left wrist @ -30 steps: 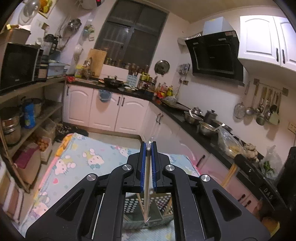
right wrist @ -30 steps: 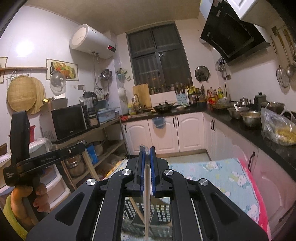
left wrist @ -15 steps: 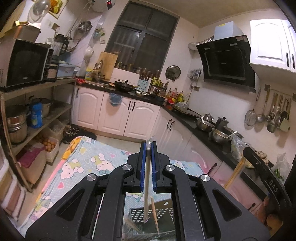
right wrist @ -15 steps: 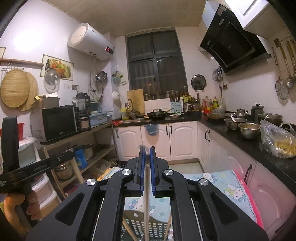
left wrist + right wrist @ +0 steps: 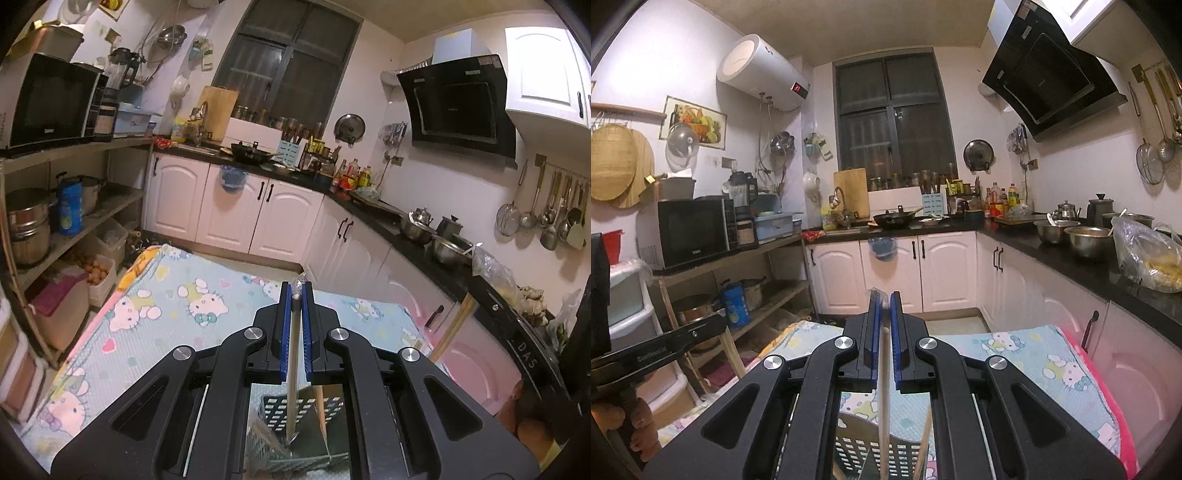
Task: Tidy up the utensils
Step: 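Lower the left gripper's chopstick into the caddy while the right gripper lowers its chopstick too, then open both grippers to release the chopsticks into the green caddy, then withdraw both open grippers from the caddy toward the wrapped chopstick pile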
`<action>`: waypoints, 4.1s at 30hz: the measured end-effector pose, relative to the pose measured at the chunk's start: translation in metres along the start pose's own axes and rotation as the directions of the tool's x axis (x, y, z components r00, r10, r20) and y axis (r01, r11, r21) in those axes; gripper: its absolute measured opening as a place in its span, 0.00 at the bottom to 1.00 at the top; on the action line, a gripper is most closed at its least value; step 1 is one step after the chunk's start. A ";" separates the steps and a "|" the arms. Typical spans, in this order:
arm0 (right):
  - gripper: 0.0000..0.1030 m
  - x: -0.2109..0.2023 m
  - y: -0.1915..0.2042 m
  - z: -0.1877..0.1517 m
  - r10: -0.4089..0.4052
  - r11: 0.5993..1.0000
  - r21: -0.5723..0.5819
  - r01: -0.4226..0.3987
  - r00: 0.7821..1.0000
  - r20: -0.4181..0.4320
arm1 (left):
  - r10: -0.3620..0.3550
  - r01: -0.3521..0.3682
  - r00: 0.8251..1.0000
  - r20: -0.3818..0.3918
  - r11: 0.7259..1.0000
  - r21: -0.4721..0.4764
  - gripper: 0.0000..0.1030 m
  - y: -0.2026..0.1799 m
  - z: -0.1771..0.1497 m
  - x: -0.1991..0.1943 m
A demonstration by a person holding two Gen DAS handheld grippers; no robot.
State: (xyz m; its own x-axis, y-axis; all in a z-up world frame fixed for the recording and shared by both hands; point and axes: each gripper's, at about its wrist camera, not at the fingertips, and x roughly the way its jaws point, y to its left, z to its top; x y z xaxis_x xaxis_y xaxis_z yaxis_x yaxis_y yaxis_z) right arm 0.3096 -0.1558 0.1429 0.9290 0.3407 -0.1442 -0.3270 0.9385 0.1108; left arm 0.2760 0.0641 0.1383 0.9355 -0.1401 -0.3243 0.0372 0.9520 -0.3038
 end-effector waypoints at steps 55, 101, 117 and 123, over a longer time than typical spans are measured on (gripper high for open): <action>0.06 -0.002 -0.003 -0.059 -0.008 0.999 0.033 0.013 0.989 -0.148 | 0.032 -0.025 0.989 -0.145 0.998 0.051 0.11 -0.001 -0.049 0.005; 0.35 -0.077 -0.002 -0.059 0.005 1.000 0.023 0.000 0.981 -0.193 | 0.020 -0.013 0.984 -0.179 0.999 0.043 0.70 -0.007 -0.065 -0.057; 0.39 -0.108 -0.002 -0.073 0.009 1.000 0.026 -0.003 0.973 -0.229 | 0.024 -0.019 0.978 -0.209 1.000 0.023 0.79 -0.004 -0.086 -0.069; 0.44 -0.116 -0.002 -0.084 0.017 0.999 0.033 -0.009 0.965 -0.261 | 0.025 -0.023 0.975 -0.221 1.000 0.009 0.80 -0.003 -0.096 -0.073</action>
State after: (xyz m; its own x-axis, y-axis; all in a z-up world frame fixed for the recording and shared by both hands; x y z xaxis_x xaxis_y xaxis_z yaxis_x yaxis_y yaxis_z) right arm 0.1879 -0.1921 0.0772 0.8459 0.3595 -0.3939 -0.3294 0.9331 0.1441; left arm 0.1739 0.0454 0.0765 0.8353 -0.1733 -0.5218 0.0188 0.9575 -0.2878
